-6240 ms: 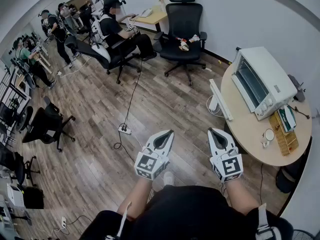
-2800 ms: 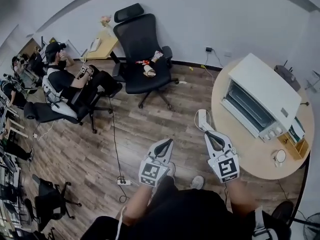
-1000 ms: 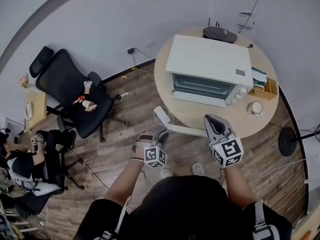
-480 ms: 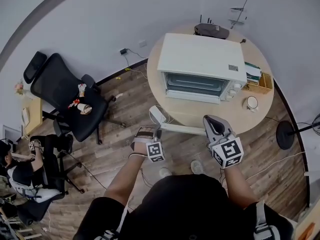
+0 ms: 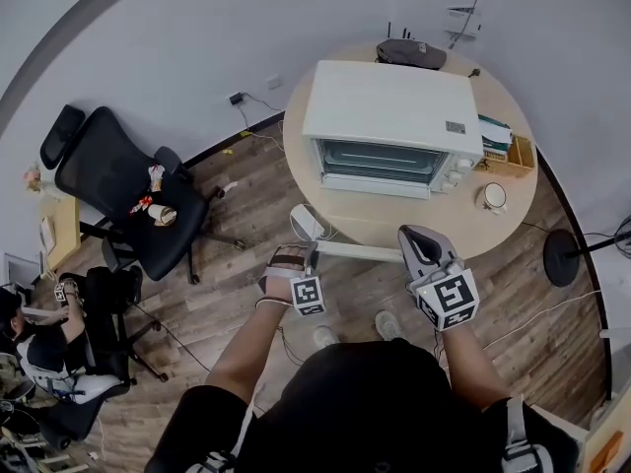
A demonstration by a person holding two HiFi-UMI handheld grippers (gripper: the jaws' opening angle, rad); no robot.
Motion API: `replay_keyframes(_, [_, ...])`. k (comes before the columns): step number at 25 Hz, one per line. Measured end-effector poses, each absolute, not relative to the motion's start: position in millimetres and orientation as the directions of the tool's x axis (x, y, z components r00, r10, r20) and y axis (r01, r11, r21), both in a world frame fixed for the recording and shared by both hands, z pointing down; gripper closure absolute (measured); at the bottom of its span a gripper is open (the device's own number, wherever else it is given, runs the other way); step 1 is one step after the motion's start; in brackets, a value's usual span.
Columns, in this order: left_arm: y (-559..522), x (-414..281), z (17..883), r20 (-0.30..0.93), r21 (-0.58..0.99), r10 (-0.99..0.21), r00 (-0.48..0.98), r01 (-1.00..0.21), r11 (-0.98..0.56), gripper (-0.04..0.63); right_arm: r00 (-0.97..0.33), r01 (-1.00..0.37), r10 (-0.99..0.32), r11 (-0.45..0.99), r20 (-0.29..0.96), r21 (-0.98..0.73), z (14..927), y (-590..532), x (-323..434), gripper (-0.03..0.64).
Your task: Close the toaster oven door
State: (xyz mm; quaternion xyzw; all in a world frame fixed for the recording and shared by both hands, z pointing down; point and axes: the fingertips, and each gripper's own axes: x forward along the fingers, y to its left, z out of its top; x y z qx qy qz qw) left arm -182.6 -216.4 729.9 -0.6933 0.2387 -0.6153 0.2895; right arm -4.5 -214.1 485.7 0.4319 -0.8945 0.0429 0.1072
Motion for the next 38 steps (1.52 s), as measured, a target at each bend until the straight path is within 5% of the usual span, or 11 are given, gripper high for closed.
replay_keyframes(3, [-219.3,-182.3,727.5,0.707,-0.704,-0.695,0.131,0.036,-0.709,0.528,-0.605,-0.781,-0.762,0.624,0.23,0.015,486.6,-214.5,-5.1,0.619])
replay_keyframes(38, [-265.9,-176.5,607.3,0.52,-0.838,-0.836,0.175,-0.083,-0.539,0.56,-0.623,-0.765,-0.753,0.643,0.21,0.034,476.7,-225.6,-13.9,0.618])
